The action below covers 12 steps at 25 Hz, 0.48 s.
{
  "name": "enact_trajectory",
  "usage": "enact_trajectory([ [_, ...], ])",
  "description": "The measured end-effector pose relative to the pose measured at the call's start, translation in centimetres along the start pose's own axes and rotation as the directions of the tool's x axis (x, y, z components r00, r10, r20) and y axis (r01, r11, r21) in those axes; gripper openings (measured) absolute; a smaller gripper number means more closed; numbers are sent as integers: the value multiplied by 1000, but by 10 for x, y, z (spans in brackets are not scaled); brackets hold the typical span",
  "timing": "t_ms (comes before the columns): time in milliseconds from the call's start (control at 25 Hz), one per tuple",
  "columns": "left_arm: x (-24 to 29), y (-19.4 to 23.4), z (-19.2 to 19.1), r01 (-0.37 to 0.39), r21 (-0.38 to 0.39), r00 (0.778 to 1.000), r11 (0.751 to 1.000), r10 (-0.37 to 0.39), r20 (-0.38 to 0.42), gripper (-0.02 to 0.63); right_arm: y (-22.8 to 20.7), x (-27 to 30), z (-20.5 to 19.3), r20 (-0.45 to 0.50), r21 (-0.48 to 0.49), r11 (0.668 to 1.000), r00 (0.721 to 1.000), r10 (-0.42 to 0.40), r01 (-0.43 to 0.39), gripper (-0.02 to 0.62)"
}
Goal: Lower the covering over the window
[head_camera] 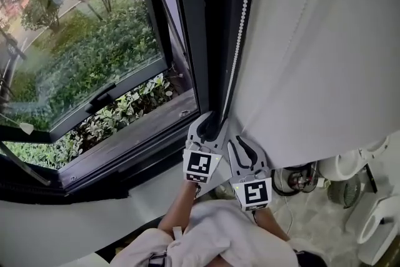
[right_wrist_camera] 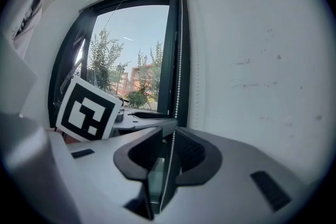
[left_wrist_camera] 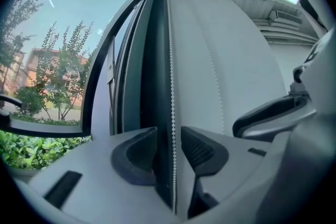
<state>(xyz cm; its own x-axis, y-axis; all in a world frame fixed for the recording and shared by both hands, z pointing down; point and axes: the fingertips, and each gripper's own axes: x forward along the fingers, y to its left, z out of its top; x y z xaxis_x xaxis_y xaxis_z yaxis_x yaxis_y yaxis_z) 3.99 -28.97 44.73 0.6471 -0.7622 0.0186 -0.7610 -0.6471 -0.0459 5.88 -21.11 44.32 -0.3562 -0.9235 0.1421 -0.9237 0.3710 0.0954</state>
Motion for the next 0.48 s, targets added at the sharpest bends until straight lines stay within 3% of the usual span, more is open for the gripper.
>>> enact_trajectory([
  [240, 12, 3, -8, -16, 34, 999, 999, 17, -34, 146, -1, -10, 2, -1, -12, 1000, 1000, -24, 24, 61],
  [480, 10, 5, -9, -17, 44, 999, 999, 18, -29, 79, 2, -19, 4, -8, -16, 999, 999, -37, 37, 61],
])
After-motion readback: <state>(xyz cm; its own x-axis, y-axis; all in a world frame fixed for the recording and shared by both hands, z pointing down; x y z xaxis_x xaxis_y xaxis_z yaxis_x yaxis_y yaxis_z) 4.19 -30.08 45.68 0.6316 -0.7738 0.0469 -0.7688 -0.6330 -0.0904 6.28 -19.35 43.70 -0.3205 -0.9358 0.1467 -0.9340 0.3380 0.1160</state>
